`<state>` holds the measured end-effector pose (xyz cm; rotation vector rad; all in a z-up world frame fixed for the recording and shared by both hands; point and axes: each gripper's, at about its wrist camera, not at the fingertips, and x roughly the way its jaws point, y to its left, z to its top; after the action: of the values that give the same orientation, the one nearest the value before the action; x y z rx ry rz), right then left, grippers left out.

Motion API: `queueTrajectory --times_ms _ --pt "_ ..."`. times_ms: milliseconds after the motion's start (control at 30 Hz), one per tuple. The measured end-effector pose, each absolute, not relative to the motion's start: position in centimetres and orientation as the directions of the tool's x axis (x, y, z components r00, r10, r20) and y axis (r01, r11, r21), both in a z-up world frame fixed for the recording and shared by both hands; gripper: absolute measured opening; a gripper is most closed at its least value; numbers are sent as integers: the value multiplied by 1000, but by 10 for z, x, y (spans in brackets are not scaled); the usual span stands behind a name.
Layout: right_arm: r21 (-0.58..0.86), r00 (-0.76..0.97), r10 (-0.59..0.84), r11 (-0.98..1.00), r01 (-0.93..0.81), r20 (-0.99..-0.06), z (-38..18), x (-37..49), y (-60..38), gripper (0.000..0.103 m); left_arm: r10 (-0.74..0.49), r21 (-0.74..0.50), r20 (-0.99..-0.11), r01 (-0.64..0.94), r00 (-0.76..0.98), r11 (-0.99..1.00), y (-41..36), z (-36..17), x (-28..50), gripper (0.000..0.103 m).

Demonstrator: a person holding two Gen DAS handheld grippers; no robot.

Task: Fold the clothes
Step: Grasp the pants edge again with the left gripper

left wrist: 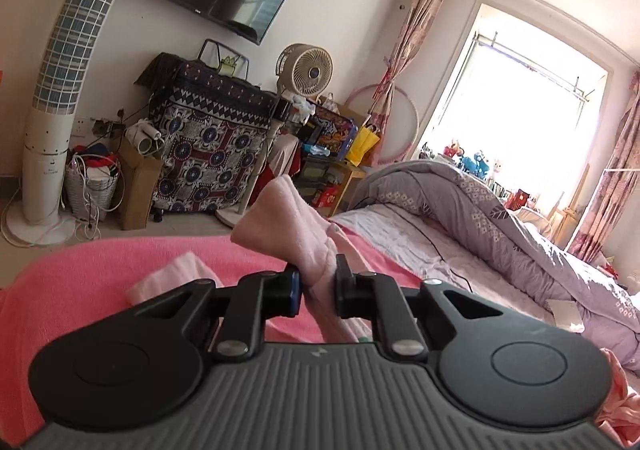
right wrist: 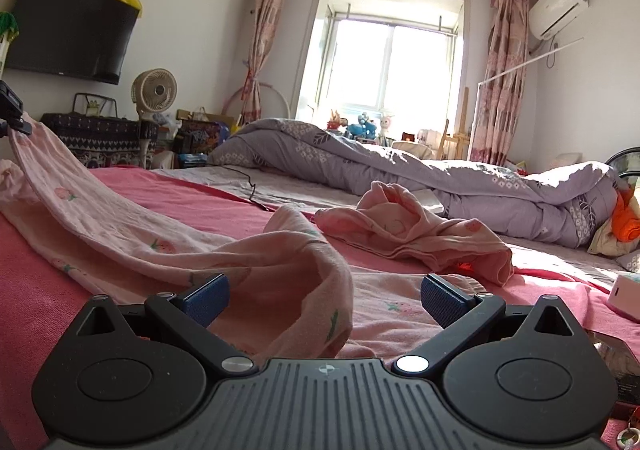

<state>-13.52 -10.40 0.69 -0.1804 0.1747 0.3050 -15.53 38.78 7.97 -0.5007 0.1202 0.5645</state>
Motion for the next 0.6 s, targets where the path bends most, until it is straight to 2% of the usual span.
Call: queueTrajectory --times_ms 100,300,367,500,600 --pt "-164 944 262 941 -296 -202 11 -134 -104 103 550 -378 -240 -599 800 706 401 84 -158 17" --pt "-217 938 263 925 -312 -228 10 -135 -94 103 558 -341 -396 -681 729 647 434 48 -152 17" --pt "-245 933 268 913 -325 -241 8 -135 -88 103 552 -343 -422 -690 719 637 439 40 -151 18" --pt "-370 938 201 879 -300 -284 -1 -127 -66 103 545 -349 -424 -686 723 638 442 37 -151 19" --pt "-490 955 124 836 -247 -271 -10 -122 -49 103 542 -340 -430 -686 722 644 443 40 -149 19"
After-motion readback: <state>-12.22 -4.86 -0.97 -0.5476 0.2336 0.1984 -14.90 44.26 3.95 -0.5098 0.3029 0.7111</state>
